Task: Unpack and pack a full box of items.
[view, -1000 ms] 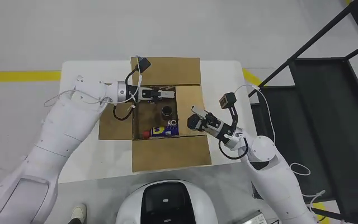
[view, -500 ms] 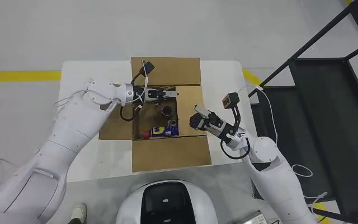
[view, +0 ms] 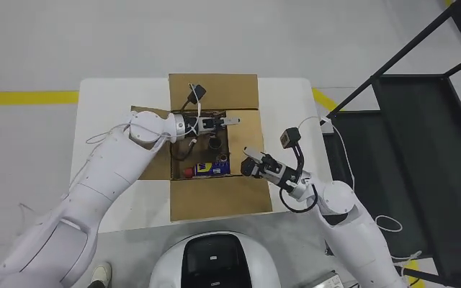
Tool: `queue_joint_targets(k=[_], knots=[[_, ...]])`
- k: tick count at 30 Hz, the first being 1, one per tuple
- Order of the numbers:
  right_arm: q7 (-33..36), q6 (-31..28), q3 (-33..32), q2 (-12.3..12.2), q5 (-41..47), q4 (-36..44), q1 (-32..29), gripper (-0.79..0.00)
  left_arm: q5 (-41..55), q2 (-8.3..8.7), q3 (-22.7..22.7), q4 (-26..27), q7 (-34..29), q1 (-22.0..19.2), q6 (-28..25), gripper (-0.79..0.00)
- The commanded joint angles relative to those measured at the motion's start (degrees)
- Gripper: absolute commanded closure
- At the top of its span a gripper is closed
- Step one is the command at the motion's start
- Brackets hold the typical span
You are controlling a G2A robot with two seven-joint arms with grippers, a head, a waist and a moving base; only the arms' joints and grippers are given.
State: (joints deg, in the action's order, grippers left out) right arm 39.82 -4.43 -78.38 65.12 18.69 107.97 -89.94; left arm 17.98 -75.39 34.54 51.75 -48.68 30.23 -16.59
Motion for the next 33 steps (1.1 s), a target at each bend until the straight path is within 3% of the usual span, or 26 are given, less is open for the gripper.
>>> queue_joint_targets(k=[1,7,13,22,26,33], knots=[[0.4,0.5,0.4,-0.1,-0.8,0.5,-0.8,-0.785,0.7,-1.60,-1.3,-3.3,1.4,-0.8,-0.9,-0.785],[0.7,1.3,2.0,-0.2,-2.6,1.3,-1.5,-0.785,3.4,-5.88,-3.4,-12.0,3.0,-3.5,-3.0,-0.785],[0.7,2.0,4.0,-0.1,-4.3,1.8,-1.1,-0.785,7.5,-9.06,-3.3,-16.4,1.0,-5.6,-7.6,-0.785],[0.2,2.2,5.6,-0.4,-8.6,5.5,-2.6,-0.785,12.5,-11.29,-1.9,-16.3,-8.7,-7.1,-13.0,-0.785],[-5.8,1.2,5.9,-0.2,-11.8,6.0,-3.2,-0.785,12.7,-12.40,-2.1,-15.5,-9.9,-7.3,-13.2,-0.785],[-17.5,-0.6,2.3,0.1,-10.1,6.4,-4.7,-0.785,12.5,-13.77,-2.2,-15.6,-11.7,-6.9,-14.5,-0.785]])
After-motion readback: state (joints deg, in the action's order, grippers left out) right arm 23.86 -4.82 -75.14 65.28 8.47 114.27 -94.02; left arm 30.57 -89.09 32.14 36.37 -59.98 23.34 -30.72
